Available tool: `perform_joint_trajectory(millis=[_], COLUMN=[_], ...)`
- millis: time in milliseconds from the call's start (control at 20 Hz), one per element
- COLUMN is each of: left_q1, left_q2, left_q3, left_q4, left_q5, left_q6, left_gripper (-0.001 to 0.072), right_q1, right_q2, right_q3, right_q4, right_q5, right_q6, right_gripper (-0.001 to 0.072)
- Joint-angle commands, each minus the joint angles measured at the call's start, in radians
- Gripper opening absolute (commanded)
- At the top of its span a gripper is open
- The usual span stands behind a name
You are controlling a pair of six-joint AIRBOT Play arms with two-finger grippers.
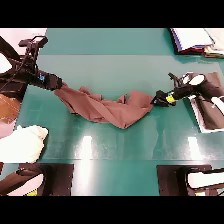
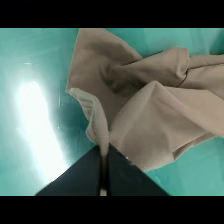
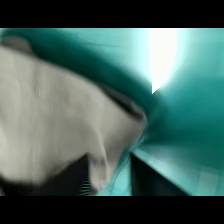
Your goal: Fold the shirts.
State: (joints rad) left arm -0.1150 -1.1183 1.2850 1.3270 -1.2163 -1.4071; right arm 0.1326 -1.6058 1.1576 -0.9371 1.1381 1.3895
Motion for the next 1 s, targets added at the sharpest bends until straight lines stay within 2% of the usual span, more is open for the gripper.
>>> perform_joint_trajectory(millis=[0, 50, 300, 650, 950], left_q1=[0.0, 0.0, 0.0, 0.0, 0.0], left_q2=[0.0, 0.0, 0.065, 0.269, 0.301], left_q3=[0.0, 0.0, 0.102, 0.566, 0.86], left_q4=[-0.002, -0.002, 0.018, 0.023, 0.015], left_q5=[0.005, 0.005, 0.006, 0.027, 0.05], left_q6=[0.0, 0.0, -0.035, -0.064, -0.112], left_gripper=[0.0025, 0.0024, 0.0024, 0.0024, 0.0023], right_q1=[0.036, 0.04, -0.01, -0.18, -0.352], right_q2=[-0.059, -0.058, 0.096, 0.473, 0.659], right_q3=[0.061, 0.072, 0.249, 0.655, 0.889], right_q4=[-0.001, 0.0, -0.008, -0.009, -0.009], right_q5=[-0.052, -0.059, 0.015, 0.219, 0.301], right_q6=[-0.005, -0.009, -0.03, -0.03, 0.002], right_gripper=[0.0115, 0.0016, 0.0014, 0.0014, 0.0013])
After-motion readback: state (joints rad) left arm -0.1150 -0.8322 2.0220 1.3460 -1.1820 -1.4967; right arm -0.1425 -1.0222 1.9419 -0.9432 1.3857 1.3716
